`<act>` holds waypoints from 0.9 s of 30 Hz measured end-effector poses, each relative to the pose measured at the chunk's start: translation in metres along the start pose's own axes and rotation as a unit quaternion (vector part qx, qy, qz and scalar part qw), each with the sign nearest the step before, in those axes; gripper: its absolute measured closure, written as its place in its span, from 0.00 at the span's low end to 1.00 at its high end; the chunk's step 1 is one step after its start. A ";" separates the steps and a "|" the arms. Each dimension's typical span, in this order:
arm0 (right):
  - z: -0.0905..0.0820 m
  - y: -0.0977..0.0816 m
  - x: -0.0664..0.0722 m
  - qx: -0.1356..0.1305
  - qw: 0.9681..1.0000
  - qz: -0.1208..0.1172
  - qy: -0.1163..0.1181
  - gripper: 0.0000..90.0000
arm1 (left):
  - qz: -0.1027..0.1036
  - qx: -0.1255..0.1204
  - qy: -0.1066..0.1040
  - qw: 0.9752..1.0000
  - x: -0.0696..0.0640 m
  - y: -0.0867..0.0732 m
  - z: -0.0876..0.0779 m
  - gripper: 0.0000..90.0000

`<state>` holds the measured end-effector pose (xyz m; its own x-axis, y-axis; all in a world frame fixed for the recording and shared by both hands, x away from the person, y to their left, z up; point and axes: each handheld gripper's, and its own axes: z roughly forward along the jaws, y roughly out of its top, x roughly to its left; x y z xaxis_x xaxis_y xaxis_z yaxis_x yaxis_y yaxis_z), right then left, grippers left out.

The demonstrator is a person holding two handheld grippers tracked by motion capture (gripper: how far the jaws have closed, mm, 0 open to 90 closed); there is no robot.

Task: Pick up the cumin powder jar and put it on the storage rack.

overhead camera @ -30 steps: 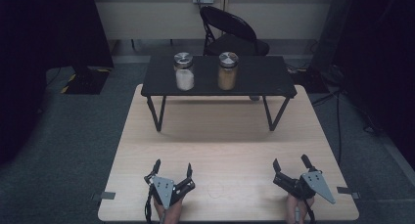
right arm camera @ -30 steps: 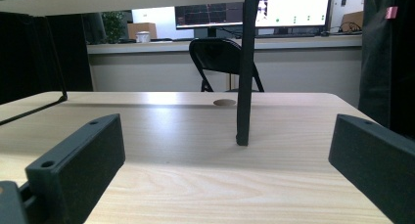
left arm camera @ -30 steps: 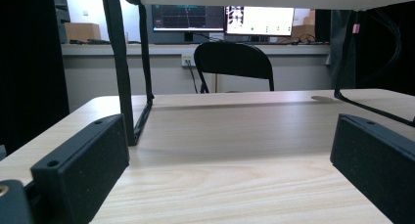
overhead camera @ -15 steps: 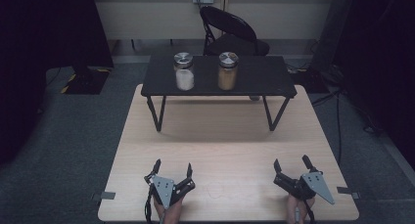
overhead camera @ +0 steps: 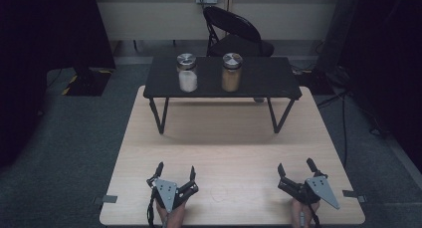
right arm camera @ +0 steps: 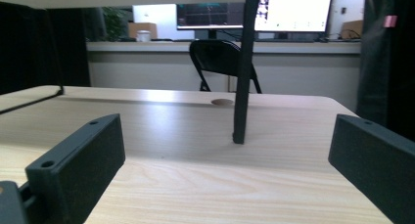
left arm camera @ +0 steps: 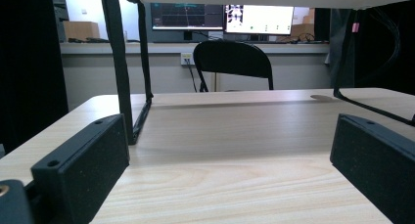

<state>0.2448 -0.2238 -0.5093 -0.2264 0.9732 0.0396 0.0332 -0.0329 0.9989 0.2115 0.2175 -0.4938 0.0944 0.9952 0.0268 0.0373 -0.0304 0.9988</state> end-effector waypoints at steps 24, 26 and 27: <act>-0.001 0.000 0.001 -0.001 1.000 -0.002 0.000 0.00 | 0.000 0.000 -0.002 1.000 0.001 0.000 0.000 0.00; -0.001 0.000 0.001 -0.001 1.000 -0.002 0.000 0.00 | 0.000 0.000 -0.002 1.000 0.001 0.000 0.000 0.00; -0.001 0.000 0.001 -0.001 1.000 -0.002 0.000 0.00 | 0.000 0.000 -0.003 1.000 0.001 0.000 0.000 0.00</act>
<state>0.2441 -0.2233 -0.5098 -0.2270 0.9733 0.0352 0.0301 -0.0291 0.9991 0.2117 0.2183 -0.4937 0.0996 0.9947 0.0265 0.0381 -0.0304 0.9988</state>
